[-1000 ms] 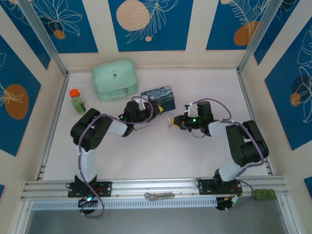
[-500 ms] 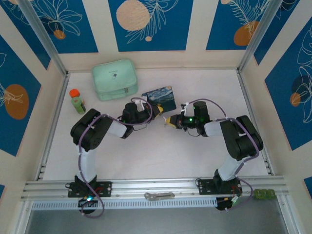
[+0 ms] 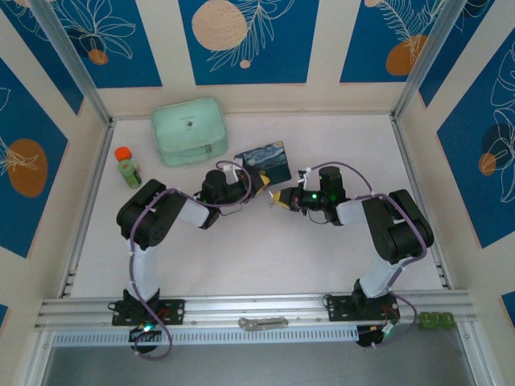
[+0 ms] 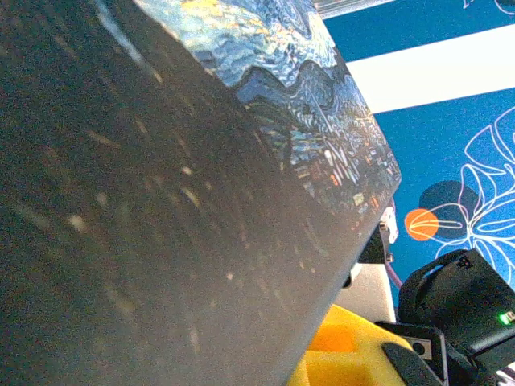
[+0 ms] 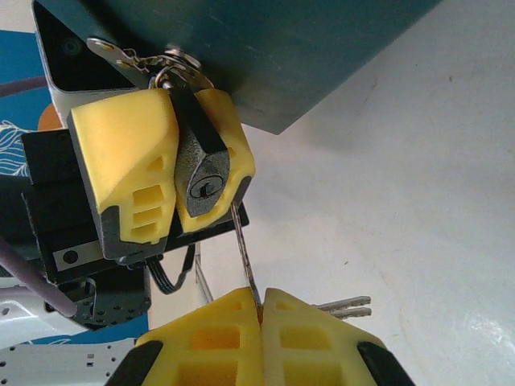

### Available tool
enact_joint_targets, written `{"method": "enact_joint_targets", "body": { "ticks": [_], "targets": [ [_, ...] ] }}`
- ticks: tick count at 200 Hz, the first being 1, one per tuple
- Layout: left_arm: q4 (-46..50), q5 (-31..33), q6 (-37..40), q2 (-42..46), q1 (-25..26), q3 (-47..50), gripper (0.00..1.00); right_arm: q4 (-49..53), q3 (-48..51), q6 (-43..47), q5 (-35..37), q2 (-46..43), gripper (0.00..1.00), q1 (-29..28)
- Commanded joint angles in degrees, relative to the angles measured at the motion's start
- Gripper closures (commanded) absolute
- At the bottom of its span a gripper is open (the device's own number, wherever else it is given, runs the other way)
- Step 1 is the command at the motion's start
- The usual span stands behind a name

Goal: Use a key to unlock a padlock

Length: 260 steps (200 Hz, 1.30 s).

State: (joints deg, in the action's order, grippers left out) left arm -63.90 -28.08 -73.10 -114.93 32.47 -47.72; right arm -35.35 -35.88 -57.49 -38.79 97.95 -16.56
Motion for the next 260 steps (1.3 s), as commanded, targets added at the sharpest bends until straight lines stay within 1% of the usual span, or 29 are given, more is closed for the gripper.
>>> {"method": "enact_joint_targets", "body": {
  "ticks": [1, 90, 156, 186, 260],
  "targets": [
    [-4.3, -1.2, 0.2, -0.8, 0.0, 0.0, 1.00, -0.3, 0.1, -0.2, -2.2, -1.5, 1.00, -0.4],
    [-4.2, -1.2, 1.2, -1.0, 0.1, 0.5, 1.00, 0.4, 1.8, 0.2, -2.6, -4.2, 1.00, 0.8],
    [-5.4, -1.1, 0.4, -0.7, 0.3, 0.6, 1.00, 1.0, 1.9, 0.3, -1.9, -2.8, 1.00, 0.9],
    [-6.0, -1.1, -0.1, -0.7, 0.5, 0.7, 1.00, -1.0, 1.8, -0.8, -1.4, -2.3, 1.00, 0.8],
    [-6.9, -1.2, -0.7, -0.5, 0.8, 1.1, 1.00, 0.0, 0.5, -0.3, -0.5, -1.2, 1.00, 0.5]
  ]
}}
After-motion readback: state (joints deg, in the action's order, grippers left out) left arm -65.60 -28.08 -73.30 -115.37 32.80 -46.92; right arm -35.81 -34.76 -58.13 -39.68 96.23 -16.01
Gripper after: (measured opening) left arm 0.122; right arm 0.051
